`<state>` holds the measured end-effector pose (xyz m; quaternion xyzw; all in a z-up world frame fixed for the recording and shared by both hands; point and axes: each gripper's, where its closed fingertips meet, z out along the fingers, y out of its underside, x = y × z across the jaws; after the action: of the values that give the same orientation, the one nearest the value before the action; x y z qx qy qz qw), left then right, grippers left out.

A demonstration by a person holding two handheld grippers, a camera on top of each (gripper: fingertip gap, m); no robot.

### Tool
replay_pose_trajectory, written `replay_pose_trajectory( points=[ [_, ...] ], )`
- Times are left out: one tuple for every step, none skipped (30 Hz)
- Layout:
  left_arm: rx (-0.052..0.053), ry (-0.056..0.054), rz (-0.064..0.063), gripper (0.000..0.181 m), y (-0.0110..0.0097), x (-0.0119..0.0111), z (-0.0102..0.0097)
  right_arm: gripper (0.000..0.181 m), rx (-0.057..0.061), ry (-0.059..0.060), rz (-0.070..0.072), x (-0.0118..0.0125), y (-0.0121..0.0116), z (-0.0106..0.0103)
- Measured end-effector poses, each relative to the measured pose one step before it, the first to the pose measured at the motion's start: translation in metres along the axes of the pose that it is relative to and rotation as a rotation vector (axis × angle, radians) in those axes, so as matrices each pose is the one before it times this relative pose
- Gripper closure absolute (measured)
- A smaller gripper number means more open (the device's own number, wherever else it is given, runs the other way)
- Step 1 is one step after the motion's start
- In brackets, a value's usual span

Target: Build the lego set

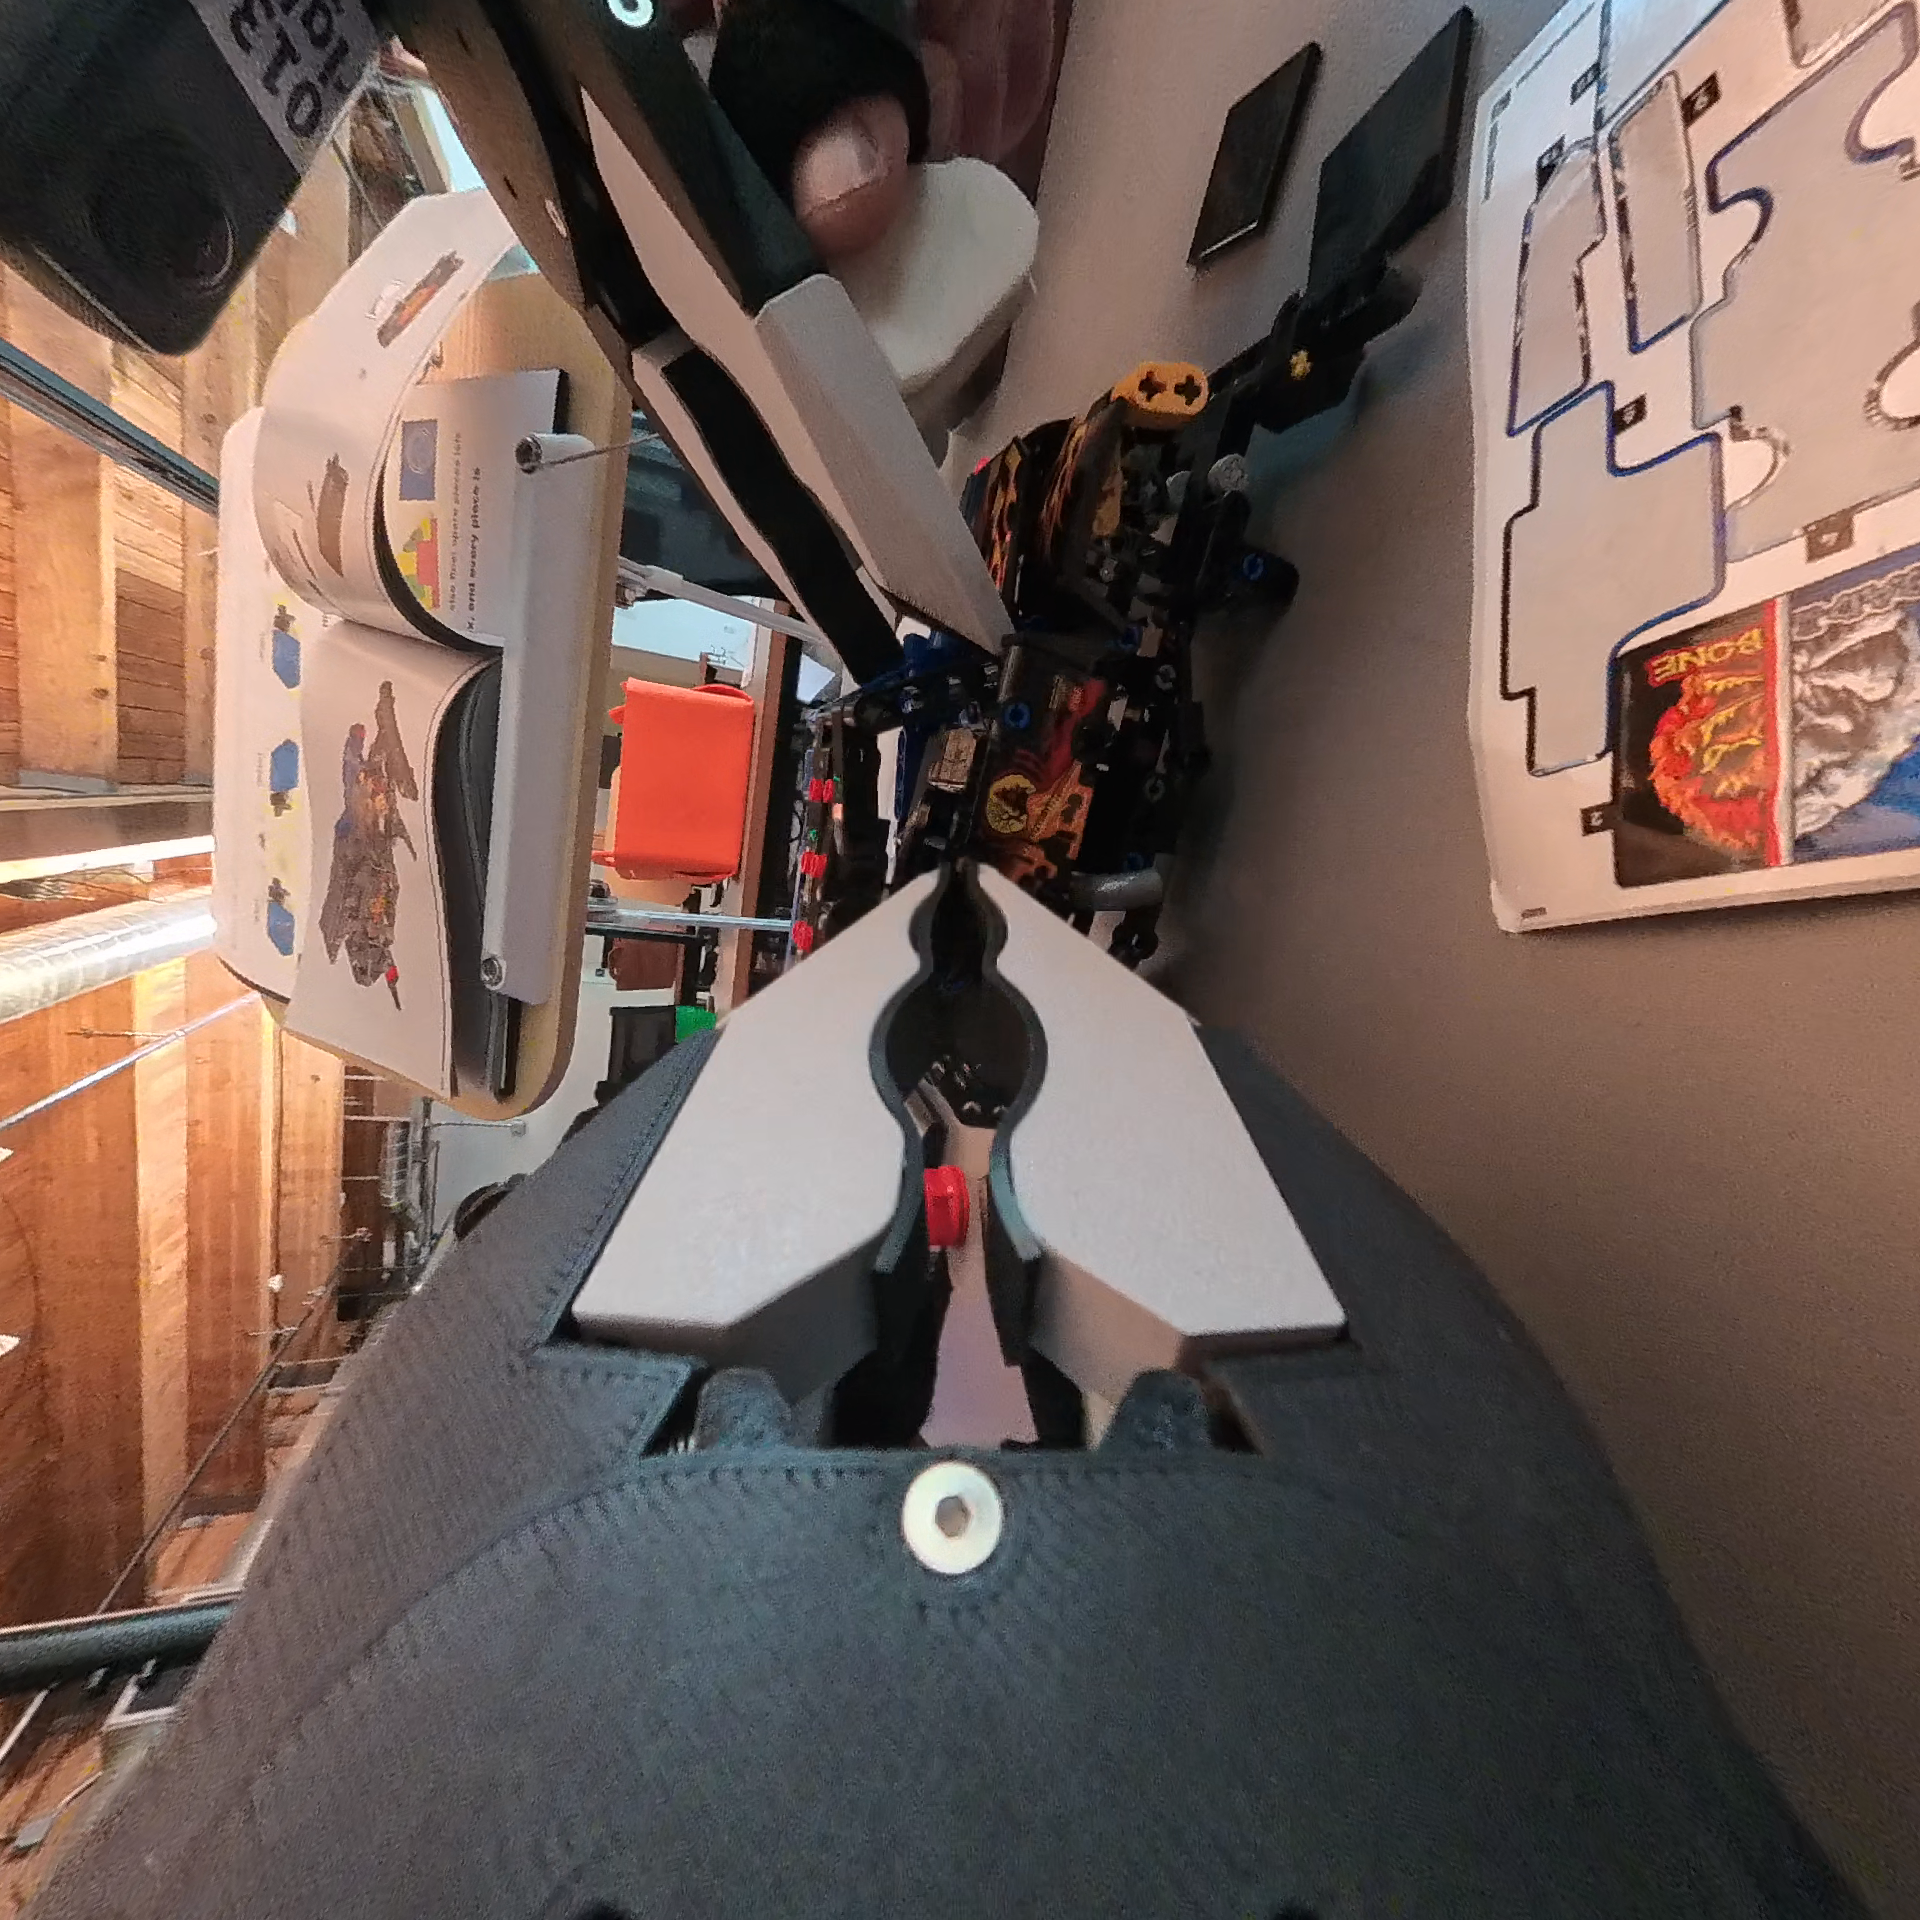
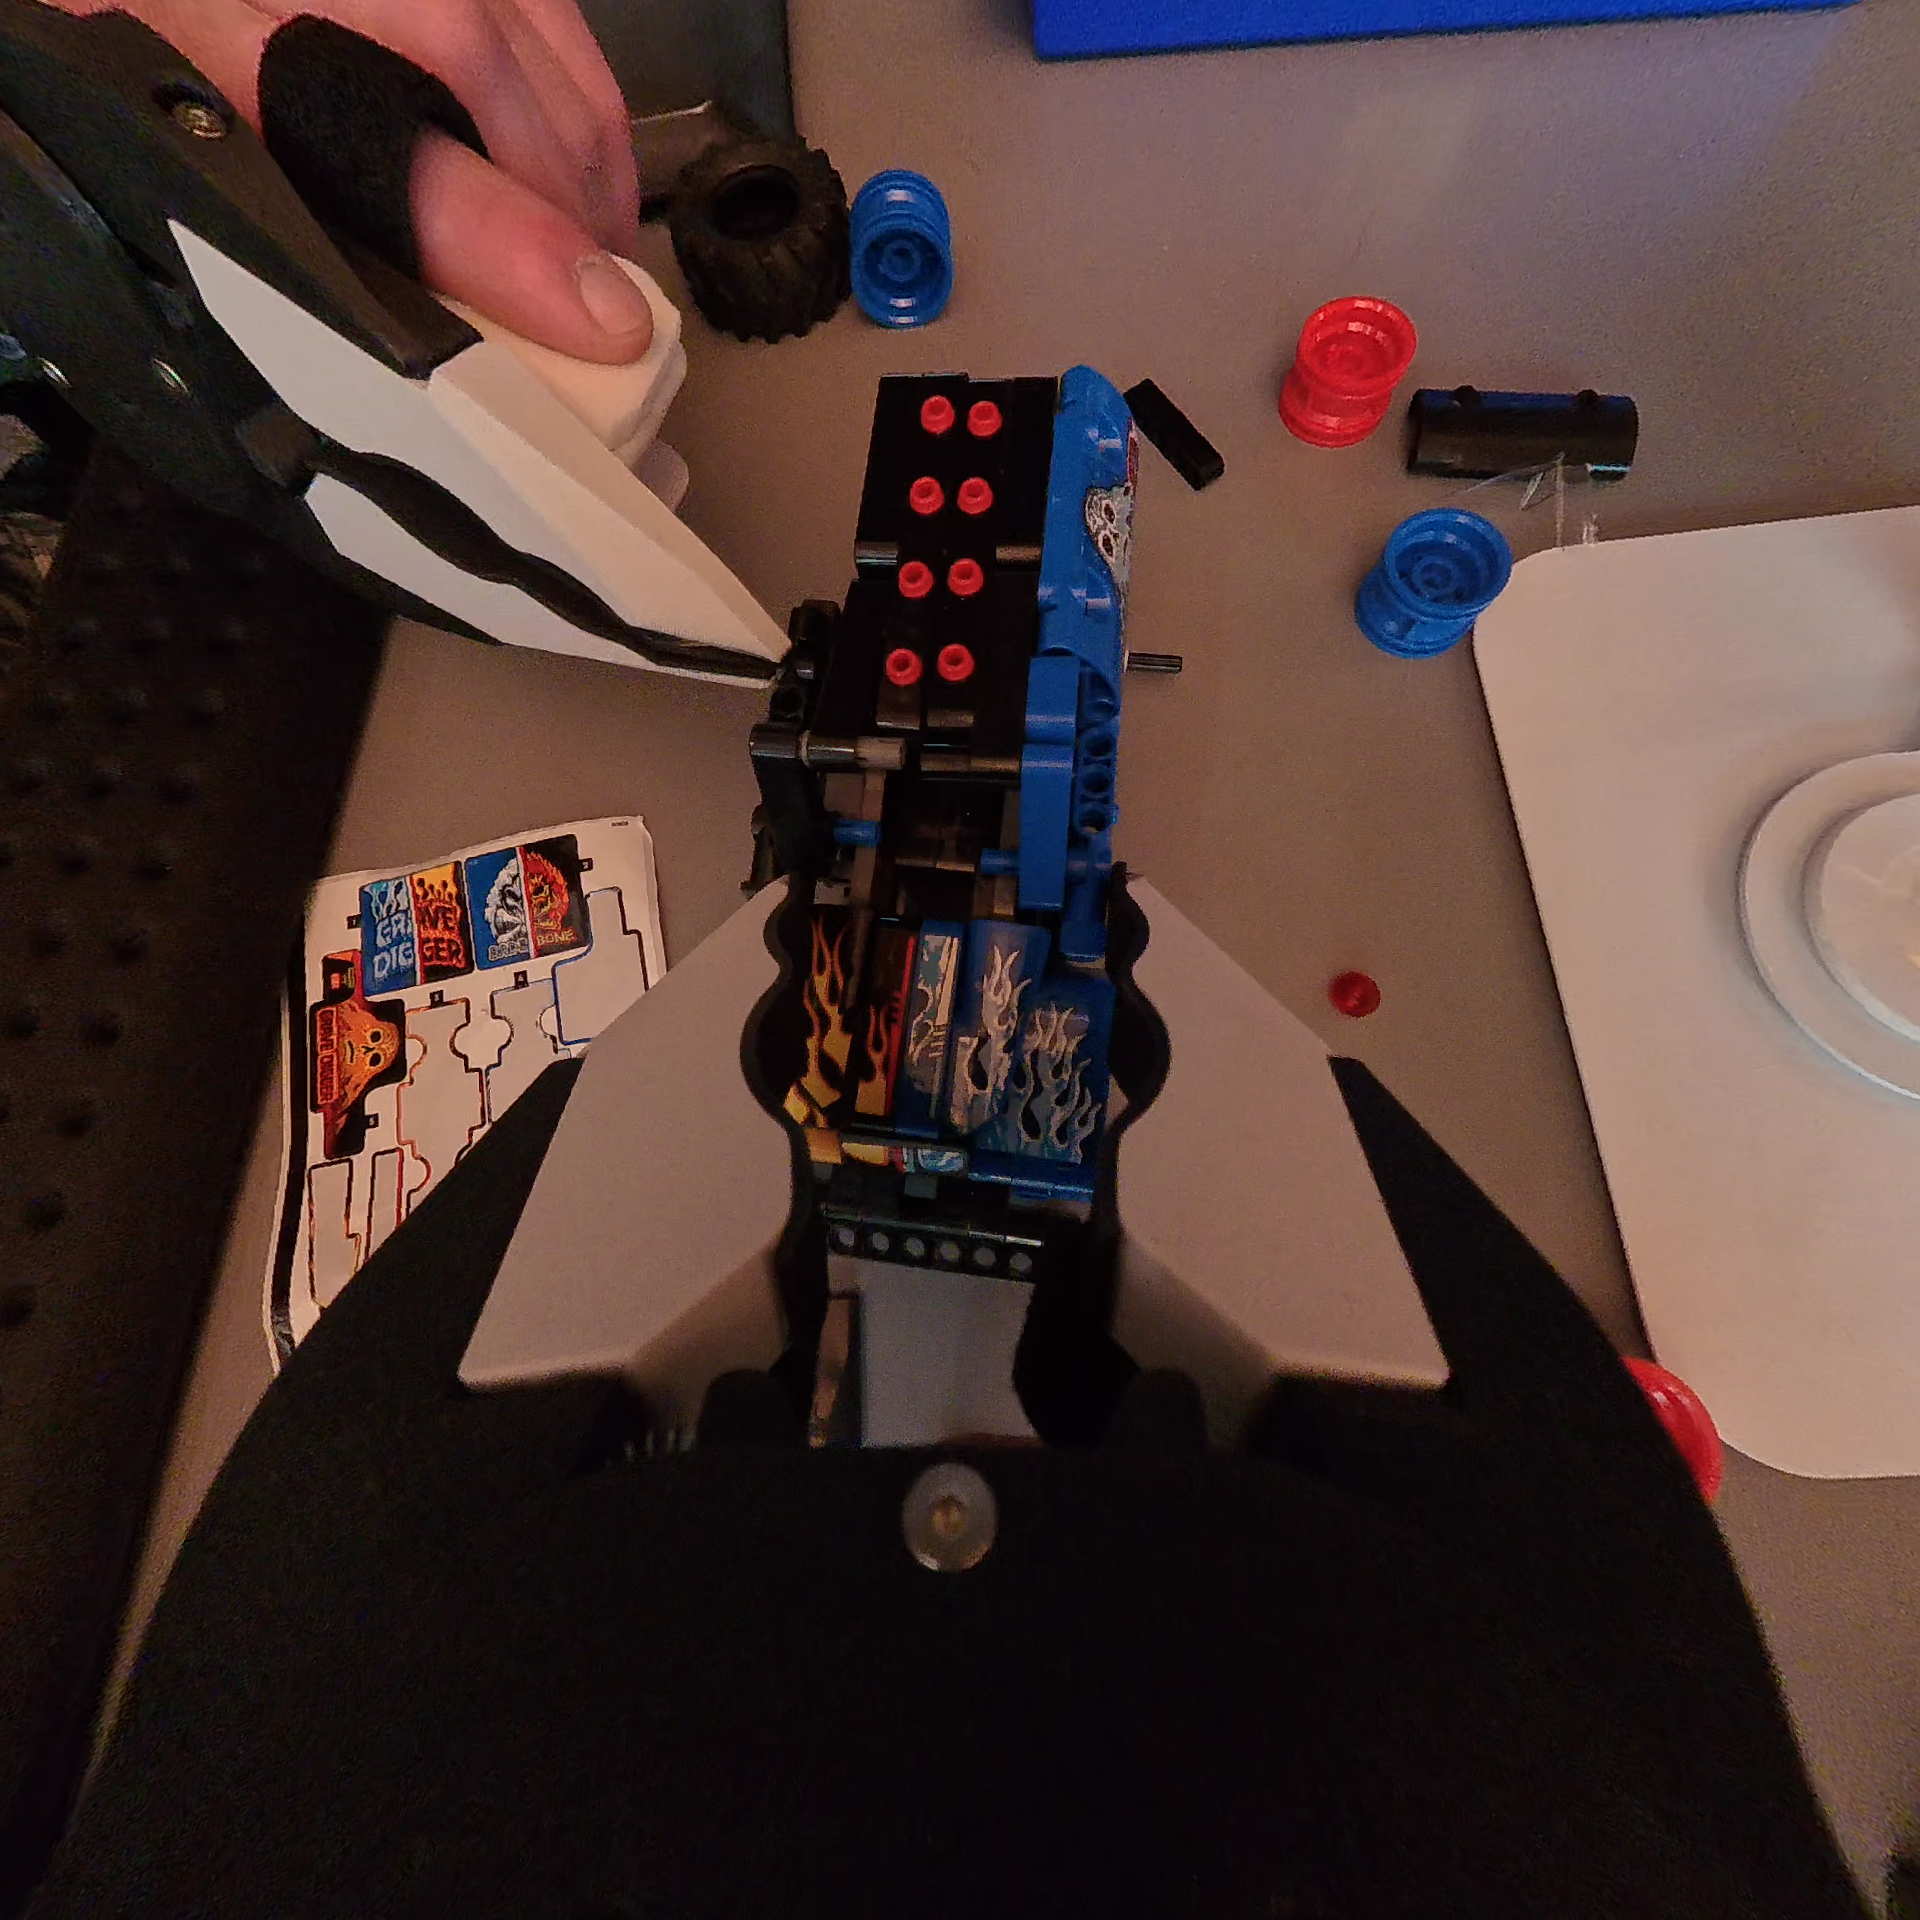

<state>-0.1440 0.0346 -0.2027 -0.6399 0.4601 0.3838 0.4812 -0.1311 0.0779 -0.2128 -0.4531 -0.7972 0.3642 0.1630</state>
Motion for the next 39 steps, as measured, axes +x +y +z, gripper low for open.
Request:
replay_pose_trajectory(
  points=[
    [0.0031,0.0062,-0.0138,0.181,-0.00020,0.00047,-0.00017,0.126,-0.0008,0.0001,-0.0006,0.00002,-0.00005,-0.00003],
    [0.0059,0.0085,-0.0232,0.181,0.00036,-0.00009,0.00018,0.126,-0.0007,0.0020,-0.0021,0.00026,-0.00004,-0.00003],
    [-0.0002,0.0147,-0.0305,0.177,0.00199,0.00057,0.00088,0.125,0.0005,0.0034,-0.0011,0.00038,-0.00013,0.00012],
    [-0.0089,0.0201,-0.0268,0.165,0.00309,0.00230,0.00176,0.125,0.0027,0.0046,0.0002,0.00089,-0.00028,0.00006],
    [-0.0209,0.0098,0.0031,0.154,0.00441,0.00222,0.00203,0.125,0.0025,0.0001,0.0017,0.00029,-0.00021,0.00013],
    [-0.0084,-0.0078,0.0147,0.144,0.00220,0.00025,0.00180,0.125,0.0018,-0.0023,0.0010,-0.00010,0.00001,-0.00004],
    [-0.0010,-0.0049,0.0002,0.135,0.00011,-0.00018,0.00175,0.126,0.0017,-0.0008,-0.0008,0.00006,-0.00011,-0.00003],
    [-0.0034,0.0010,0.0015,0.135,-0.00001,0.00031,0.00217,0.126,0.0020,-0.0001,0.0013,0.00028,-0.00020,0.00003],
    [-0.0056,-0.0063,0.0149,0.139,0.00017,0.00007,0.00224,0.126,0.0021,0.0009,0.0033,0.00064,-0.00003,-0.00007],
    [-0.0100,-0.0097,0.0238,0.148,0.00084,-0.00032,0.00232,0.126,0.0020,0.0002,0.0010,0.00041,-0.00010,-0.00025],
    [-0.0162,-0.0171,0.0176,0.155,0.00178,-0.00170,0.00280,0.126,0.0008,0.0040,0.0004,0.00066,0.00001,-0.00009],
    [-0.0074,-0.0072,0.0166,0.155,0.00013,-0.00077,0.00101,0.126,-0.0006,0.0039,0.0007,0.00072,0.00002,-0.00014],
    [-0.0042,-0.0021,0.0047,0.156,-0.00015,-0.00012,0.00010,0.126,-0.0005,0.0009,-0.0003,0.00012,0.00014,-0.00026],
    [0.0004,-0.0002,0.0048,0.156,-0.00045,0.00055,-0.00056,0.126,0.0002,-0.0001,0.0003,0.00001,0.00007,-0.00009],
    [0.0049,-0.0030,0.0110,0.157,-0.00083,0.00004,-0.00159,0.126,0.0001,-0.0013,0.0021,-0.00013,-0.00002,0.00015],
    [0.0022,0.0005,0.0029,0.156,-0.00056,-0.00003,-0.00186,0.126,0.0007,-0.0021,0.0009,-0.00013,-0.00002,0.00009],
    [0.0039,0.0033,-0.0025,0.156,-0.00089,0.00036,-0.00185,0.126,0.0013,-0.0030,0.0013,-0.00019,0.00008,0.00022],
    [0.0015,0.0024,-0.0021,0.156,-0.00050,0.00028,-0.00156,0.126,0.0014,-0.0045,0.0032,-0.00029,0.00013,0.00027],
    [0.0012,0.0044,-0.0021,0.156,-0.00040,0.00042,-0.00151,0.126,0.0024,-0.0047,0.0033,-0.00033,0.00000,0.00033],
    [-0.0023,0.0028,-0.0032,0.156,0.00037,0.00004,-0.00114,0.126,0.0028,-0.0028,0.0013,-0.00024,-0.00017,0.00037],
    [-0.0036,0.0009,-0.0010,0.156,0.00092,-0.00004,-0.00087,0.126,0.0014,-0.0006,0.0002,-0.00015,-0.00023,0.00044],
    [0.0025,0.0051,-0.0037,0.156,-0.00009,0.00058,-0.00124,0.126,-0.0004,0.0006,0.0000,-0.00017,-0.00020,0.00044],
    [0.0082,0.0072,-0.0049,0.156,-0.00099,0.00081,-0.00133,0.126,-0.0012,0.0009,0.0007,-0.00009,-0.00028,0.00044],
    [0.0026,0.0063,-0.0079,0.156,0.00018,0.00056,-0.00059,0.125,-0.0007,0.0010,0.0017,-0.00002,-0.00016,0.00039],
    [0.0095,0.0049,-0.0050,0.157,-0.00065,0.00049,-0.00062,0.126,0.0009,0.0004,0.0011,0.00001,-0.00020,0.00029],
    [0.0086,0.0057,0.0018,0.157,-0.00078,0.00100,-0.00082,0.125,0.0007,-0.0013,0.0005,-0.00008,-0.00005,0.00013],
    [0.0064,0.0065,0.0047,0.157,-0.00034,0.00142,-0.00091,0.125,-0.0006,-0.0016,0.0016,-0.00013,0.00014,0.00017],
    [0.0057,0.0044,-0.0026,0.157,-0.00002,0.00103,-0.00099,0.123,-0.0012,0.0013,0.0004,0.00011,0.00001,-0.00005],
    [0.0100,0.0050,-0.0062,0.158,-0.00078,0.00071,-0.00154,0.123,-0.0017,0.0031,-0.0025,-0.00007,-0.00013,-0.00008],
    [0.0079,0.0028,-0.0028,0.158,-0.00058,0.00067,-0.00145,0.121,-0.0024,0.0023,-0.0039,-0.00035,-0.00020,-0.00006],
    [0.0006,0.0008,0.0008,0.157,0.00047,0.00073,-0.00084,0.120,-0.0031,0.0020,-0.0025,-0.00020,-0.00002,0.00006],
    [0.0022,0.0015,-0.0058,0.157,0.00011,0.00055,-0.00065,0.120,-0.0027,0.0027,-0.0025,-0.00018,-0.00011,0.00013],
    [0.0008,0.0016,-0.0077,0.158,0.00015,0.00021,-0.00050,0.119,-0.0021,0.0045,-0.0026,0.00007,-0.00027,0.00010],
    [0.0029,0.0023,-0.0064,0.158,0.00011,0.00037,-0.00038,0.117,-0.0031,0.0062,-0.0011,0.00032,-0.00017,0.00020],
    [0.0044,0.0024,-0.0134,0.157,0.00034,0.00000,-0.00047,0.115,-0.0042,0.0077,-0.0012,0.00042,-0.00015,0.00026],
    [0.0026,-0.0005,-0.0173,0.156,0.00132,-0.00073,-0.00090,0.113,-0.0040,0.0094,-0.0044,0.00027,-0.00044,0.00002],
    [-0.0093,-0.0087,-0.0117,0.157,0.00366,-0.00181,-0.00098,0.112,-0.0057,0.0104,-0.0066,0.00029,-0.00016,-0.00017],
    [-0.0143,-0.0104,-0.0098,0.157,0.00506,-0.00169,-0.00096,0.112,-0.0049,0.0075,-0.0062,0.00012,-0.00020,-0.00024],
    [-0.0088,0.0033,-0.0164,0.153,0.00430,0.00066,-0.00092,0.112,-0.0027,0.0043,-0.0036,0.00005,-0.00006,-0.00029]
  ],
)
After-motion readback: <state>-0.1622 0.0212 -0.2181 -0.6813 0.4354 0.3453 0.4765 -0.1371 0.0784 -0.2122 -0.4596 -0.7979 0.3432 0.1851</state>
